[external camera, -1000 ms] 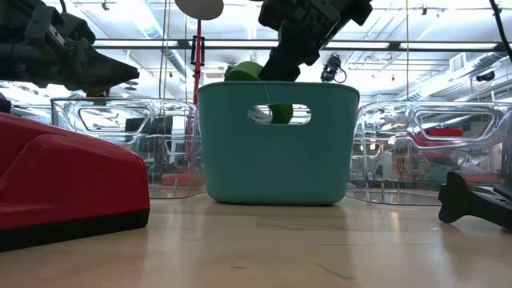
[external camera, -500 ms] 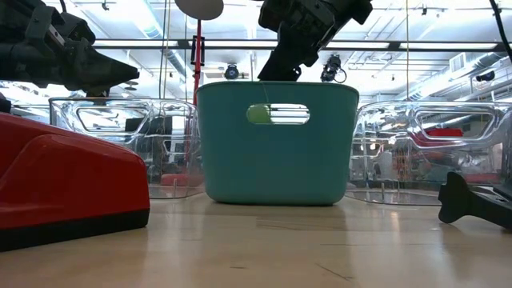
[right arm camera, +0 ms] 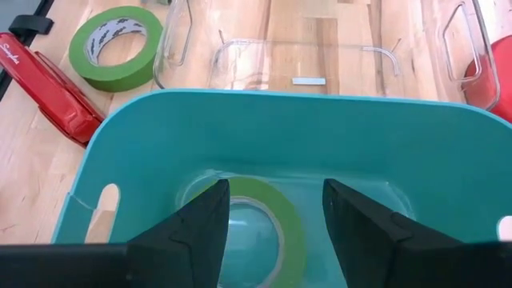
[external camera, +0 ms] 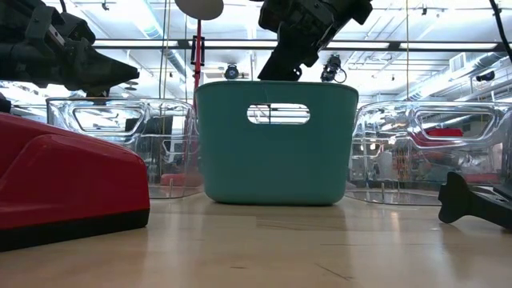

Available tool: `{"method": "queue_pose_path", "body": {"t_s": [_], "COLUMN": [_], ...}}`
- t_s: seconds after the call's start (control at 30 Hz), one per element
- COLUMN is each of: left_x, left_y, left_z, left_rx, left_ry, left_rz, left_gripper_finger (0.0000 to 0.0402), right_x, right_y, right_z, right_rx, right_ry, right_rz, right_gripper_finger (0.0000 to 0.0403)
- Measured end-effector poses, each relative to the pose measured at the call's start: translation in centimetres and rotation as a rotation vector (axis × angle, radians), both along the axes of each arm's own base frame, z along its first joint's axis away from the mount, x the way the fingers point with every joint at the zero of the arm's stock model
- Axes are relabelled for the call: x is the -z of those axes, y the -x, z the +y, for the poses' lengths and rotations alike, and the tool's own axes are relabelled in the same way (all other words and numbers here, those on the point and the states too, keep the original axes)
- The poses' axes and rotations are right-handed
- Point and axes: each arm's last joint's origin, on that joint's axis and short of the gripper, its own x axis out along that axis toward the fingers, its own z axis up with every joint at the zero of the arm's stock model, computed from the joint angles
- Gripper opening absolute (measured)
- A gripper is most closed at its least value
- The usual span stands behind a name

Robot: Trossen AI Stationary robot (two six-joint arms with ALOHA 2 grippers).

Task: Pick and place Stapler, Stapler remover, tape
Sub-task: Put the pink tape into the green bin

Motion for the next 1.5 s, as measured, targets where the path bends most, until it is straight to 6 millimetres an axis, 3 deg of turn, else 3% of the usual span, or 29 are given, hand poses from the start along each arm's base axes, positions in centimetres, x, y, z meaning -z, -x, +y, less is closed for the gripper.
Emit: {"method": "queue_pose_path", "body": {"t_s": [0.37,0.63,0.8,1.17,1.5], "left_x": [0.0,0.0,0.0,0.0,0.0], "left_y": [0.0,0.0,0.0,0.0,0.0], "left_z": [0.0,0.0,0.0,0.0,0.0], "left_rx": [-0.001,0.000,0.000,0.000,0.000], "left_ry": [0.000,0.000,0.000,0.000,0.000], "left_rz": [0.000,0.000,0.000,0.000,0.000], "left_gripper_finger": [0.0028,0.0028,0.0028,0.0028,0.0028], "right_x": [-1.7,-3.9,-4.6,-3.8,-3.1], "right_y": [1.1,2.6,3.6,5.4,8.6], "right_z": [0.0,-1.4,-2.7,-6.5,-10.9], "right_rx": [0.001,0.128,0.224,0.391,0.511], "right_ry": [0.013,0.106,0.142,0.192,0.313], "right_rz": [-0.022,-0.073,-0.052,0.095,0.321], "right_gripper_finger": [0.0203,0.0203,0.0203,0.0203,0.0203]}}
